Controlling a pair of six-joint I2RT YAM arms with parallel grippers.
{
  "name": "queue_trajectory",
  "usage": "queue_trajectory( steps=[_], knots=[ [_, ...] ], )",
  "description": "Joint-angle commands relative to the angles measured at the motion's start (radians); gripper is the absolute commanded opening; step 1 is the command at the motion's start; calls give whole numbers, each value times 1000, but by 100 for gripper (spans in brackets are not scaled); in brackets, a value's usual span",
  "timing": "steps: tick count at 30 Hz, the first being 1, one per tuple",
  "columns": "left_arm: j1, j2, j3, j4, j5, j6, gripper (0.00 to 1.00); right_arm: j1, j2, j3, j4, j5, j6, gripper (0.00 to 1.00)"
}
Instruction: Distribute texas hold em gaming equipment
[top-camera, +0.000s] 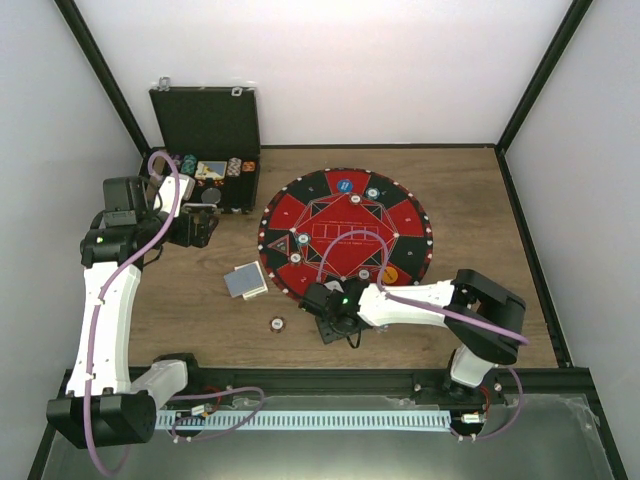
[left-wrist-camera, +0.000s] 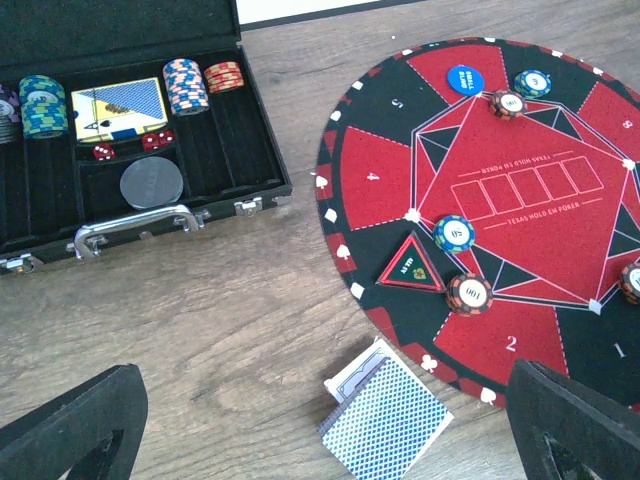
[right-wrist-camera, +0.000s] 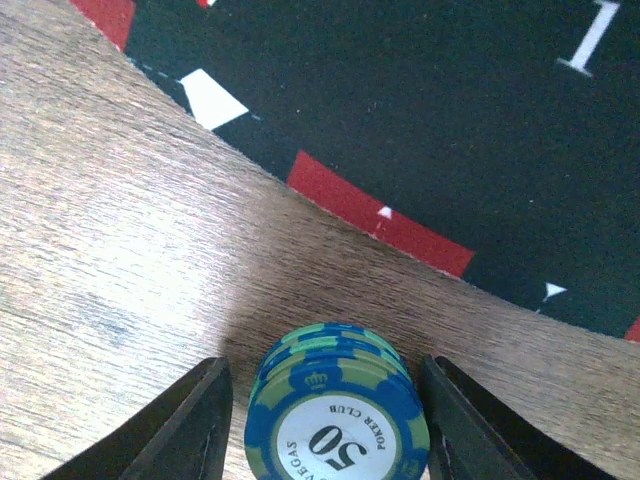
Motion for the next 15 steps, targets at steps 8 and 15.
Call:
queue_trajectory(
  steps=[8, 15],
  knots=[
    [6, -14, -10, -5, 15, -3, 100, 11, -3, 16, -27, 1, 1, 39],
    [5, -15, -13, -3, 18, -3, 100, 11, -30, 47, -76, 14, -14, 39]
  ],
)
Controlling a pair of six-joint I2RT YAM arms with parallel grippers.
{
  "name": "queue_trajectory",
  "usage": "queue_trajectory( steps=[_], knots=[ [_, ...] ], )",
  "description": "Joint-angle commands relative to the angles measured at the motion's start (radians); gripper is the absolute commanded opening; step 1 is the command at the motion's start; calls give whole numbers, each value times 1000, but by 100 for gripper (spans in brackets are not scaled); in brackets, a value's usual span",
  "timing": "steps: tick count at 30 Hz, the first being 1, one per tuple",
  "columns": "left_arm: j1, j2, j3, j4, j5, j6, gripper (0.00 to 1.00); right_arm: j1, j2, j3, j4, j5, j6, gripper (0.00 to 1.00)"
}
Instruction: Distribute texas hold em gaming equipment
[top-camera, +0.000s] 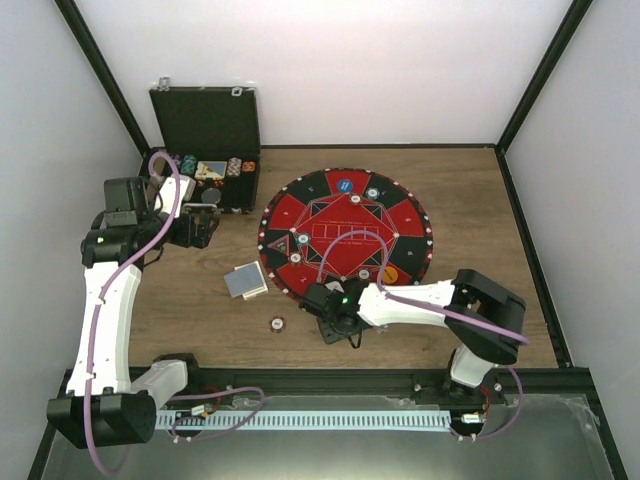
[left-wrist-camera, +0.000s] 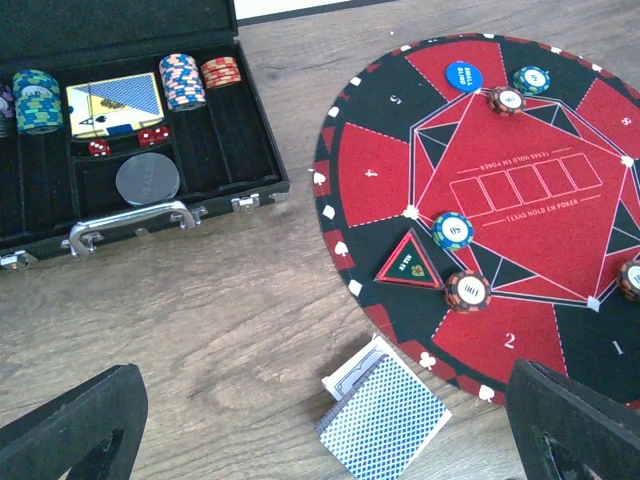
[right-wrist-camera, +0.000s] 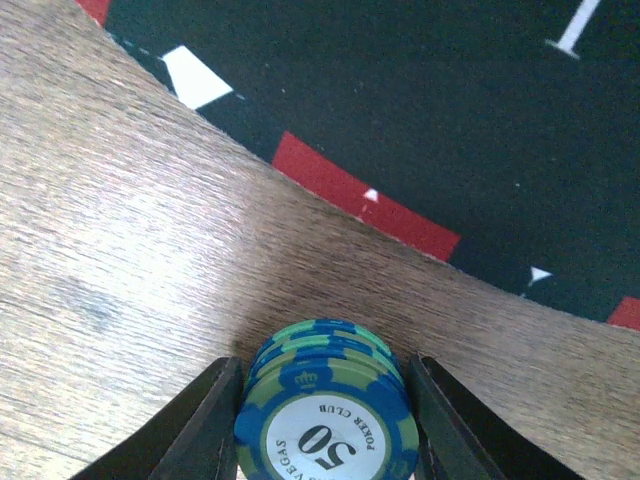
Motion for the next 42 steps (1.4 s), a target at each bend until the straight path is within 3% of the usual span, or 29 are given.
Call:
queue_trajectory(
  steps=[1, 15, 19, 24, 29, 36, 42],
  knots=[
    [5, -15, -7, -3, 15, -4, 100, 11, -33, 45, -58, 16, -8, 39],
    [6, -11, 16, -16, 16, -4, 100, -27, -104, 142, -153, 70, -75, 39],
    [6, -12, 26, -22, 13, -2, 100, -127, -124, 161, -166, 101, -138, 39],
    [5, -13, 36, -27, 13, -1, 100, -337, -144, 170, -118, 112, -262, 39],
    [5, -11, 39, -29, 17, -1, 100, -527, -69, 204, -42, 106, -368, 39],
    [6, -11, 50, -36, 11, 3, 100, -666, 103, 251, 60, 55, -422, 38],
    [5, -12, 51, -33, 12, 4, 100, -679, 190, 287, 81, 25, -425, 38]
  ],
)
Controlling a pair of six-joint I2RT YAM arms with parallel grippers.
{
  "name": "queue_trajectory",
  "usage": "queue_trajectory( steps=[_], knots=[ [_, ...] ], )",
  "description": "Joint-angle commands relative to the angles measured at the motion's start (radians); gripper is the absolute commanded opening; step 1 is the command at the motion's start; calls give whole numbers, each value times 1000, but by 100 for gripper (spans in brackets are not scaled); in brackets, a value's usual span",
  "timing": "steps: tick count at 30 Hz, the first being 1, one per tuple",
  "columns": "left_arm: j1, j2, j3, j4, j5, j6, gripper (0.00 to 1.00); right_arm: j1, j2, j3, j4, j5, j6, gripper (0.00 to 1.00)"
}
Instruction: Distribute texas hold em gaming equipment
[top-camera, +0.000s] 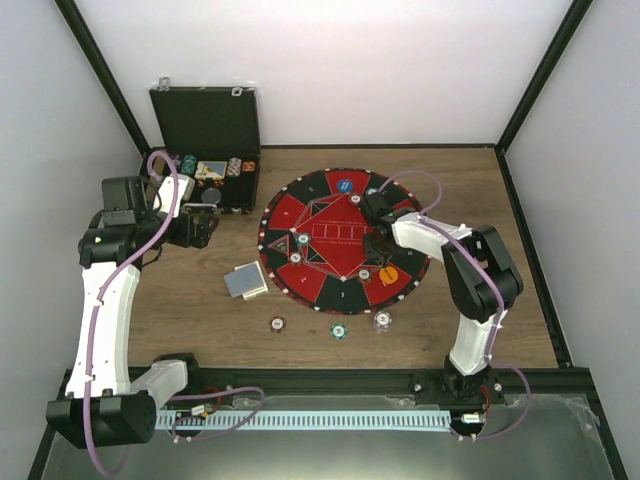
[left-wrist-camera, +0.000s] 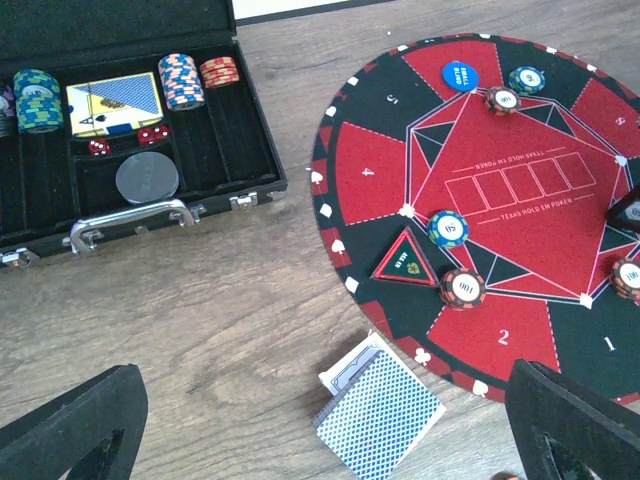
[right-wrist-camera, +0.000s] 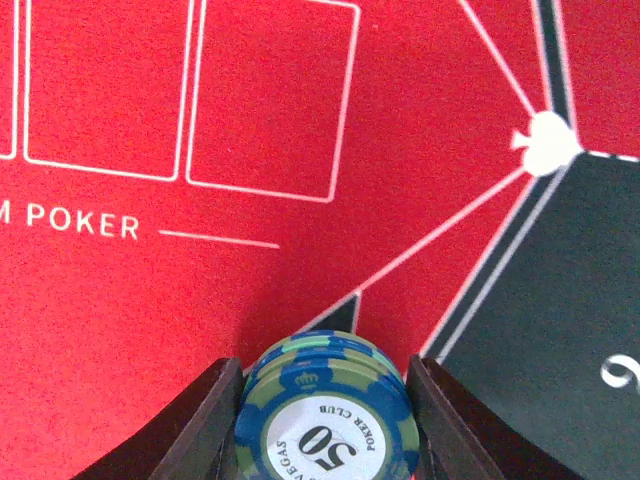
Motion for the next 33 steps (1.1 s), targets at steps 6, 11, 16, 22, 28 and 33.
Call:
queue_trajectory(
  steps=[6, 11, 16, 22, 28, 33],
  knots=[
    [6, -11, 23, 0, 10, 7, 100, -4, 52, 27, 52, -47, -9, 38],
    [6, -14, 13, 4, 13, 7, 100, -4, 31, -24, 66, -52, -4, 38],
    [6, -19, 10, 4, 18, 4, 100, -4, 32, -48, 60, -56, 0, 38],
    [6, -29, 5, 3, 17, 5, 100, -5, -11, -90, 57, -64, 19, 38],
    [6, -26, 1, 6, 28, -1, 100, -4, -8, -77, 45, -53, 15, 66],
    [6, -31, 3, 4, 19, 2, 100, -4, -13, -50, 21, -44, 16, 75]
  ],
)
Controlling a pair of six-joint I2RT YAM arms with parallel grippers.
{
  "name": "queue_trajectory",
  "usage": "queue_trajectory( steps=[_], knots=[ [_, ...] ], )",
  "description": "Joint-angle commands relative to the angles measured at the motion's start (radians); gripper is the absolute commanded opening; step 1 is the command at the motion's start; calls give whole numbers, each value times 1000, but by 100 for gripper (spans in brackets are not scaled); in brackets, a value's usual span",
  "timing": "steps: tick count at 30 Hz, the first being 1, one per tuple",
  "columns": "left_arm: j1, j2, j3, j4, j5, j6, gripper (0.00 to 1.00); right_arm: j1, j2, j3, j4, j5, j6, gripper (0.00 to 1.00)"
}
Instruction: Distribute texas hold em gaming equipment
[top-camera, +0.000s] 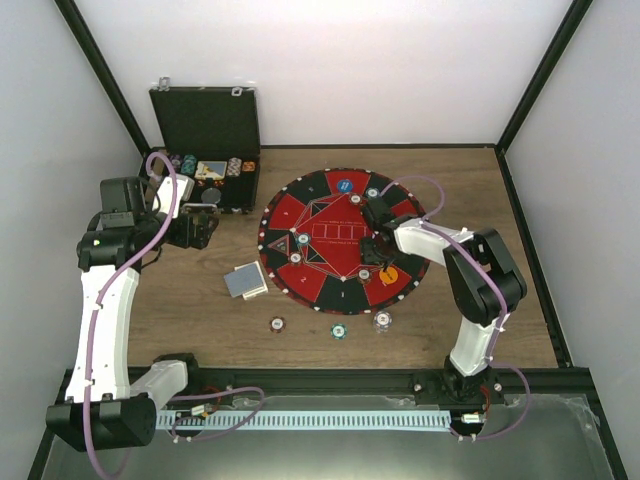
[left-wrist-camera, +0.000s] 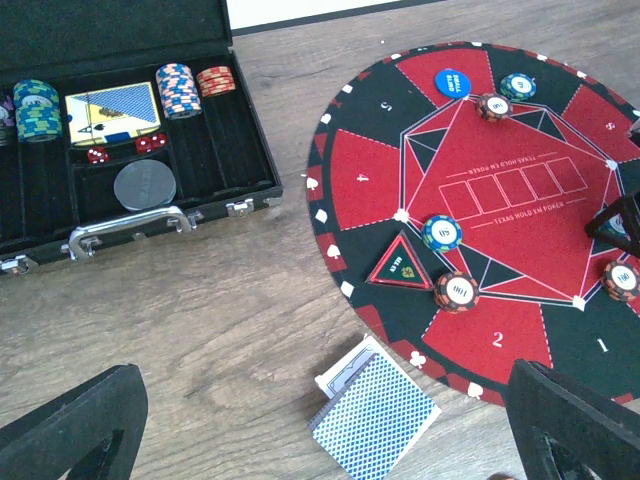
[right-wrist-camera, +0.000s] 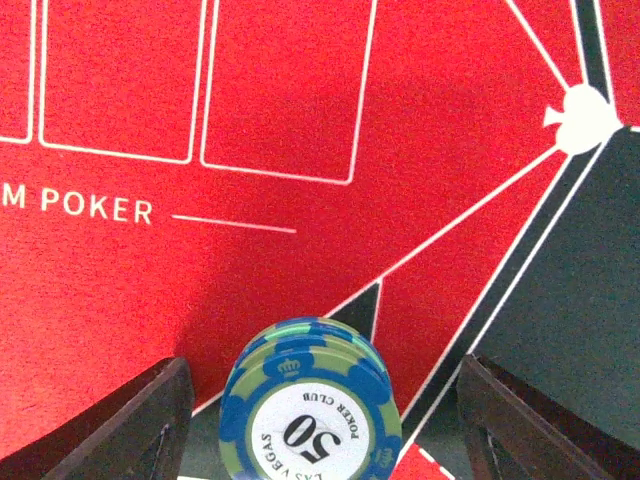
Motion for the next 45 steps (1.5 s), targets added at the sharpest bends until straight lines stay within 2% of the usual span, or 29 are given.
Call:
queue_trajectory(
  steps=[1, 9, 15, 22, 29, 45],
  knots=[
    [5, -17, 2, 4, 9, 3, 100, 0, -9, 20, -76, 0, 0, 76],
    [6, -17, -1, 3, 12, 9, 100, 35, -199, 40, -174, 88, 67, 82],
    [6, -15, -11, 23, 27, -1, 100, 219, -377, -94, -286, 89, 247, 86],
    [6, -18, -26, 36, 34, -8, 100, 388, -479, -231, -371, 75, 450, 87],
    [6, -15, -18, 31, 34, -4, 100, 426, -492, -263, -391, 45, 502, 87],
    [6, -11, -28, 38, 32, 0, 100, 431, -471, -302, -335, 20, 488, 67]
  ],
)
